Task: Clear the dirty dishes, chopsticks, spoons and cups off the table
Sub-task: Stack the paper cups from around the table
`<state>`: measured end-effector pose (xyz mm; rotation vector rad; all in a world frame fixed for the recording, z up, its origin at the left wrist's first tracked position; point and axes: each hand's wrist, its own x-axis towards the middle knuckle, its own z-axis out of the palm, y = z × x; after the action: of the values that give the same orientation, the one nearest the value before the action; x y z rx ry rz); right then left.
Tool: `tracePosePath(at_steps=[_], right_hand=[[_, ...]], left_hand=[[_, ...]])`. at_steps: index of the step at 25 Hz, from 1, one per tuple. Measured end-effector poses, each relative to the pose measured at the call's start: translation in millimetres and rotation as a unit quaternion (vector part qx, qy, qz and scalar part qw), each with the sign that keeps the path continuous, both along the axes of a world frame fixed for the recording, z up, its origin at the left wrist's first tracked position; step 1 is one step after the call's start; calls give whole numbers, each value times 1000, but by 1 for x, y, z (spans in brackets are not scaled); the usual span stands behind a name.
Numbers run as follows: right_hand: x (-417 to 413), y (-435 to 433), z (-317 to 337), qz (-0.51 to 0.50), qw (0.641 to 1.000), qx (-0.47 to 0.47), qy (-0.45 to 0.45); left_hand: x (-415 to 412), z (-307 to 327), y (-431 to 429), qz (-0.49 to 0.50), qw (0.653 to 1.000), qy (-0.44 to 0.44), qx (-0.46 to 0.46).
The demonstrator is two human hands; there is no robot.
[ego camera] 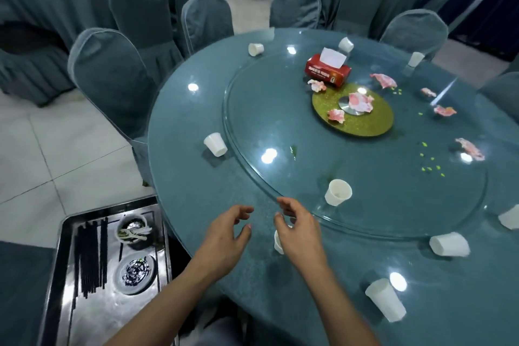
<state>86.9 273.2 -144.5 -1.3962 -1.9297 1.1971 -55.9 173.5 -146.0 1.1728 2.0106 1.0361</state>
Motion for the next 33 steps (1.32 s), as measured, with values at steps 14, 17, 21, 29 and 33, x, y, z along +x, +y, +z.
tracePosePath(at_steps=[14, 17, 21, 29, 33], right_hand=[[-148, 96, -9, 115, 991, -15, -72], [-190, 128, -18, 125, 987, -14, -95], [-237, 161, -33, 136, 983, -12, -122], [-306, 208, -70, 163, 969, -45, -178], [-328, 225, -87, 181, 954, -76, -225]], left_hand=[[-117, -32, 67, 131, 989, -61, -21], [-155, -44, 90, 156, 984, -78, -26], [-195, -59, 121, 185, 977, -98, -29], [-241, -97, 181, 195, 965, -150, -92], [-257, -120, 199, 209, 950, -195, -126]])
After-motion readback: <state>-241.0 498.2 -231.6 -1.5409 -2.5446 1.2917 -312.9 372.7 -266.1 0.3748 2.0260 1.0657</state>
